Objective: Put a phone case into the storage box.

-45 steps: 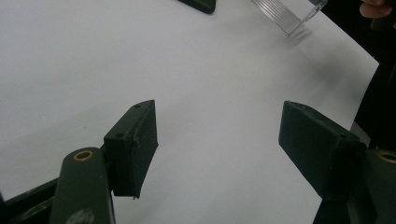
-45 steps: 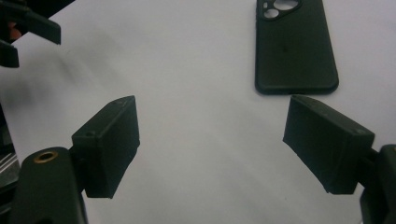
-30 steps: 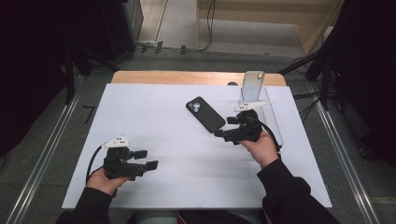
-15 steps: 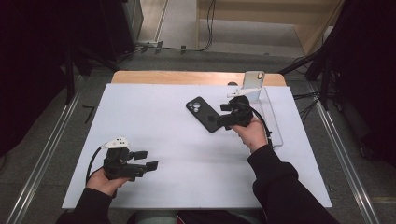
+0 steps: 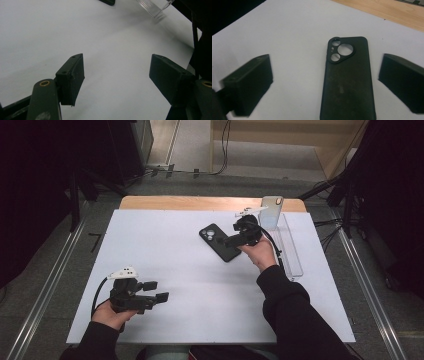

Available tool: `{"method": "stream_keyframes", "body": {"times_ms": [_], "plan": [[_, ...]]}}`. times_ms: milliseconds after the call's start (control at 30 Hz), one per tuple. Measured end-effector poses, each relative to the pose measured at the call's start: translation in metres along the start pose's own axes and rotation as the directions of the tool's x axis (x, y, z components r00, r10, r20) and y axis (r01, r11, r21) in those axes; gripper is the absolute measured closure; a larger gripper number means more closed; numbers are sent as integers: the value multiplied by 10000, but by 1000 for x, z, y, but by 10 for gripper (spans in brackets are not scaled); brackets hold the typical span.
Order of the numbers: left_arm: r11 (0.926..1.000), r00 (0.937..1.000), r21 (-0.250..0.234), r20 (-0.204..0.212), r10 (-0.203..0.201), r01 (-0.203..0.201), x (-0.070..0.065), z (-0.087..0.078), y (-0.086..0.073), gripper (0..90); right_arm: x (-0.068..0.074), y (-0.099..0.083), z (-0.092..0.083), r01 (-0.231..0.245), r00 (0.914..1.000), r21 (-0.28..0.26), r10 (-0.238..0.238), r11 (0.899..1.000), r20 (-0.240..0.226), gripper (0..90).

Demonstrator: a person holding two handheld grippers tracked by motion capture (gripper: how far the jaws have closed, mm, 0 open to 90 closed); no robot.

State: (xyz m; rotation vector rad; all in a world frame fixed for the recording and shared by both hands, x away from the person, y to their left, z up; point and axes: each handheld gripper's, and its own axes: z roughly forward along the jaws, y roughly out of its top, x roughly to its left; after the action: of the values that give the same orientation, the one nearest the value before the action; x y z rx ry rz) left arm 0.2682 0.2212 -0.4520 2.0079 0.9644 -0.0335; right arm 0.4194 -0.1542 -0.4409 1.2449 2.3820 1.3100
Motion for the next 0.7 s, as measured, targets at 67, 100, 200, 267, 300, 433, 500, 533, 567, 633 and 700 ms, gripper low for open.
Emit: {"method": "stream_keyframes", "body": {"times_ms": [67, 100, 200, 267, 300, 433, 500, 533, 567, 633, 700], "plan": [[10000, 10000, -6, 20, 2, -2, 0, 0, 0, 285, -1, 1, 3, 82, 9998, 28, -82, 10000, 196, 0], [10000, 10000, -7, 21, -2, 2, 0, 0, 0, 285, -2, 1, 6, 0, 9996, 179, -5, 9998, 298, 0], [10000, 10000, 2, 42, -5, 5, 0, 0, 0, 285, -6, 3, 12, -39, 9995, 319, 29, 9995, 309, 0], [10000, 10000, -21, 76, -18, 18, 0, 0, 0, 285, -8, 4, 16, -89, 9991, 365, 73, 9993, 415, 0], [10000, 10000, 3, 80, -45, 45, 0, 0, 0, 285, -8, 4, 19, -62, 9989, 401, 43, 9992, 470, 0], [10000, 10000, -9, 42, -31, 31, 1, 0, 0, 285, -11, 6, 27, 48, 9979, 613, -88, 9981, 645, 0], [10000, 10000, 11, 37, -11, 11, 1, 0, 0, 285, -13, 7, 32, 54, 9969, 782, -116, 9969, 785, 0], [10000, 10000, 7, 46, -23, 23, 1, 0, 0, 285, -14, 7, 34, 31, 9968, 835, -97, 9965, 793, 0], [10000, 10000, -16, 46, -24, 24, 1, 0, 0, 285, -15, 7, 35, -45, 9963, 863, -29, 9963, 857, 0], [10000, 10000, -23, 56, -34, 35, 1, 0, 0, 285, -17, 6, 38, -95, 9964, 910, 17, 9958, 850, 0], [10000, 10000, -23, 57, -33, 33, 1, 0, 0, 285, -19, 4, 42, -137, 9963, 992, 51, 9950, 859, 0]]}}
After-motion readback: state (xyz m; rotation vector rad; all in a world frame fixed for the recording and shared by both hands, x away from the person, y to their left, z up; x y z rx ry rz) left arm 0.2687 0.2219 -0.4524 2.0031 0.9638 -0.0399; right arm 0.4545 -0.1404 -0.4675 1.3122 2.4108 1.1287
